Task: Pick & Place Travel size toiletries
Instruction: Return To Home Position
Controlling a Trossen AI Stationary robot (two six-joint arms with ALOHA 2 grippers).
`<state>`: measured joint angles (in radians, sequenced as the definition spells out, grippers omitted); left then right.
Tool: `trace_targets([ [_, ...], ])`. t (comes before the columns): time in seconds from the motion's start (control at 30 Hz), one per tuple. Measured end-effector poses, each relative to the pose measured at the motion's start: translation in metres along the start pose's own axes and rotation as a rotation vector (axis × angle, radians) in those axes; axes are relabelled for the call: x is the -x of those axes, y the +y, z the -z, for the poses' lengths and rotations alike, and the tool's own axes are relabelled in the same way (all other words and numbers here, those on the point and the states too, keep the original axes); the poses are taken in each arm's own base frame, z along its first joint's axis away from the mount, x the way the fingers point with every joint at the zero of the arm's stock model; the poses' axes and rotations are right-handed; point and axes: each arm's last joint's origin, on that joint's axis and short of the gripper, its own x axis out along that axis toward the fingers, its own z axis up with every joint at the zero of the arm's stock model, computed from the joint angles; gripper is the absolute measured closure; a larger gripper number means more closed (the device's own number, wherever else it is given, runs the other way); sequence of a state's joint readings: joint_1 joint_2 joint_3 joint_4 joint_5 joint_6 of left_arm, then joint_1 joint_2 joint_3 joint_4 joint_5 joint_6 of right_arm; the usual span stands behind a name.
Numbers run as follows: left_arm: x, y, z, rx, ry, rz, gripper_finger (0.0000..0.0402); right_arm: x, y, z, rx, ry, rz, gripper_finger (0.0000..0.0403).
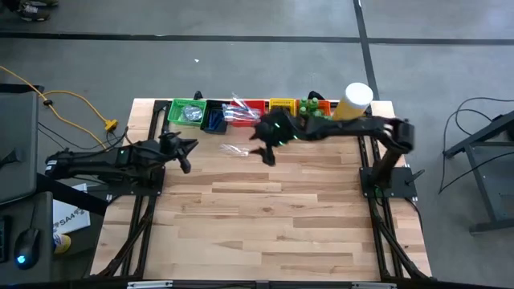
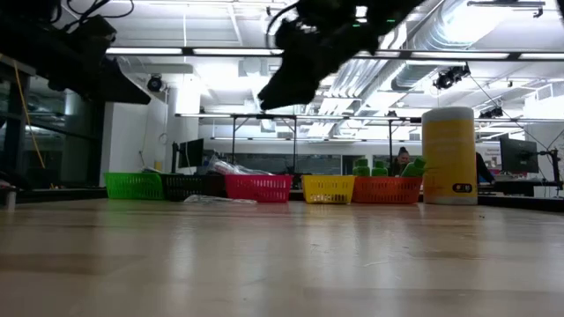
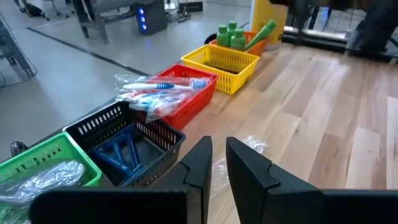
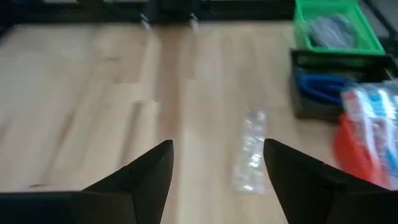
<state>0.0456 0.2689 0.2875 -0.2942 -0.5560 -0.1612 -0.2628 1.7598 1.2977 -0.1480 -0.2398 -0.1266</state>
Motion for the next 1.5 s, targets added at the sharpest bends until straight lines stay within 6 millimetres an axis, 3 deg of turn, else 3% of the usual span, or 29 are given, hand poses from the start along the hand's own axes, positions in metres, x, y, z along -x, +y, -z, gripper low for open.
trace_targets([
  [0.27, -0.001, 0.0, 0.006, 0.0, 0.006, -0.001, 0.0353, 0.045, 0.045, 0.065, -0.095, -0.202, -0.056, 0.016],
  [0.5, -0.001, 0.0, 0.006, -0.01, 0.001, -0.002, 0.0353, 0.093, 0.072, 0.118, -0.114, -0.471, 0.075, 0.016],
  [0.63, -0.001, 0.0, 0.006, -0.027, 0.003, 0.001, 0.0353, 0.117, 0.076, 0.151, -0.231, -0.551, 0.179, 0.016],
  [0.77, -0.001, 0.0, 0.006, -0.033, 0.004, 0.001, 0.0353, 0.135, 0.078, 0.176, -0.268, -0.605, 0.163, 0.016],
  [1.1, 0.0, 0.001, 0.005, -0.034, -0.004, 0.004, 0.0353, 0.157, 0.081, 0.202, -0.294, -0.657, 0.134, 0.016],
  [1.5, 0.019, 0.013, 0.008, 0.028, -0.078, 0.017, 0.0353, 0.171, 0.082, 0.214, -0.298, -0.6, 0.16, 0.016],
])
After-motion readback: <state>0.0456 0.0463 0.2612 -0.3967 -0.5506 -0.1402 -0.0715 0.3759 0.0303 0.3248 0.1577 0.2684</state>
